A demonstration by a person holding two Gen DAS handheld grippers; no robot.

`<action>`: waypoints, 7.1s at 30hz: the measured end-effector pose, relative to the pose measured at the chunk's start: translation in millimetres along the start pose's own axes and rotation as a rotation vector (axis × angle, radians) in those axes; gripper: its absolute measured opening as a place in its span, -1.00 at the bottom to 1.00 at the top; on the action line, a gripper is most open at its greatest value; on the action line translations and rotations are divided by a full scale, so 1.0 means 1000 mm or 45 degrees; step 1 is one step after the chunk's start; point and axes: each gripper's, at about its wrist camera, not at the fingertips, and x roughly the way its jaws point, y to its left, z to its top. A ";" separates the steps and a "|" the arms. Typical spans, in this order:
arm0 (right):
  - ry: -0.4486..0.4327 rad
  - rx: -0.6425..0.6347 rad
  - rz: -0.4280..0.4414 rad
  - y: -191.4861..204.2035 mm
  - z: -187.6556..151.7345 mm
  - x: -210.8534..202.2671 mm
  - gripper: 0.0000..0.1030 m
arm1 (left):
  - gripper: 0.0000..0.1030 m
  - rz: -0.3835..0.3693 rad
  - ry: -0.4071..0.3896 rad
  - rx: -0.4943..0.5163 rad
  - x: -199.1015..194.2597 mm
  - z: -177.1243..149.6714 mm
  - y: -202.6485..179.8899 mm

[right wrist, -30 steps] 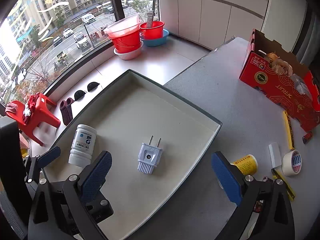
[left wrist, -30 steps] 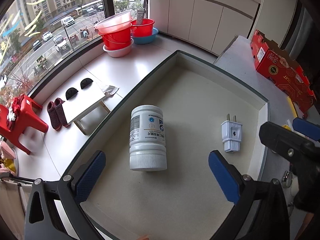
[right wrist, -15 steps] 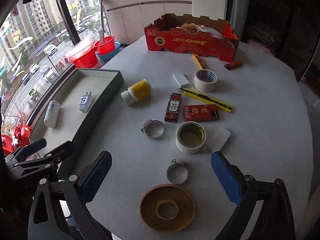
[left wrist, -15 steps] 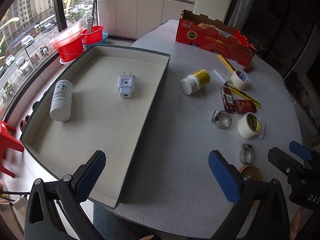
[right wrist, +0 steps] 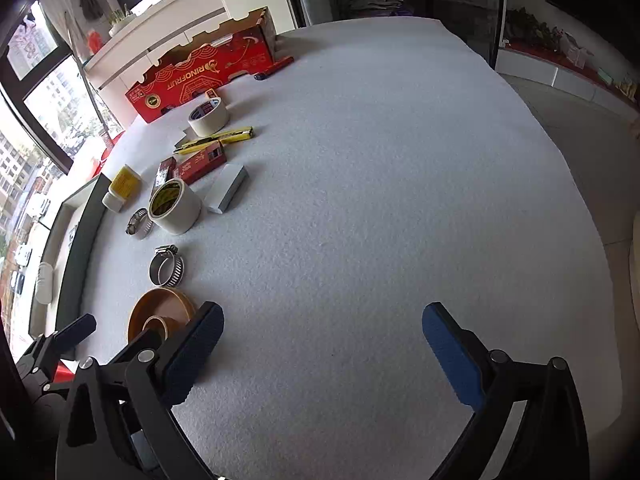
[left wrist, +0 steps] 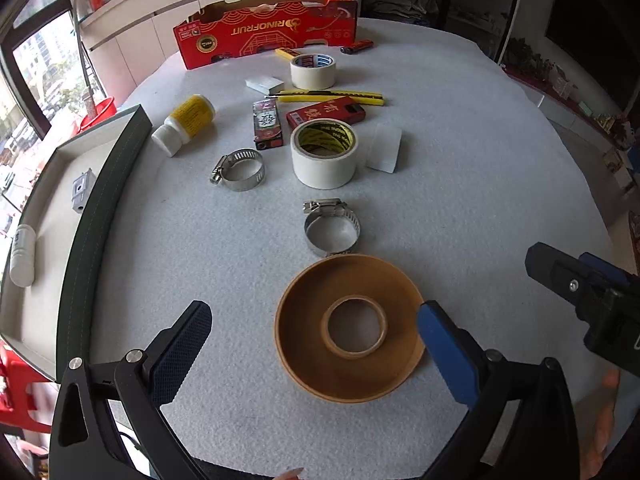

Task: Organize rigid objects
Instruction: 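Grasp the brown ring dish with the left gripper while the right grasps the white block, then carry the brown dish and the white block over the dark green tray, then open the left gripper to drop the dish while the right gripper releases the block, then withdraw both grippers from the tray back over the table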

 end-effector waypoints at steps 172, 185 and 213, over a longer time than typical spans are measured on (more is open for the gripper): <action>0.184 -0.868 0.383 0.396 0.094 0.135 0.10 | 0.77 0.534 -0.088 -0.600 0.014 0.039 0.299; 0.175 -0.836 0.419 0.384 0.096 0.113 0.98 | 0.99 0.477 -0.144 -0.604 -0.005 0.038 0.294; 0.188 -0.534 0.415 0.220 0.054 0.038 0.98 | 0.99 0.261 -0.160 -0.468 -0.049 0.001 0.196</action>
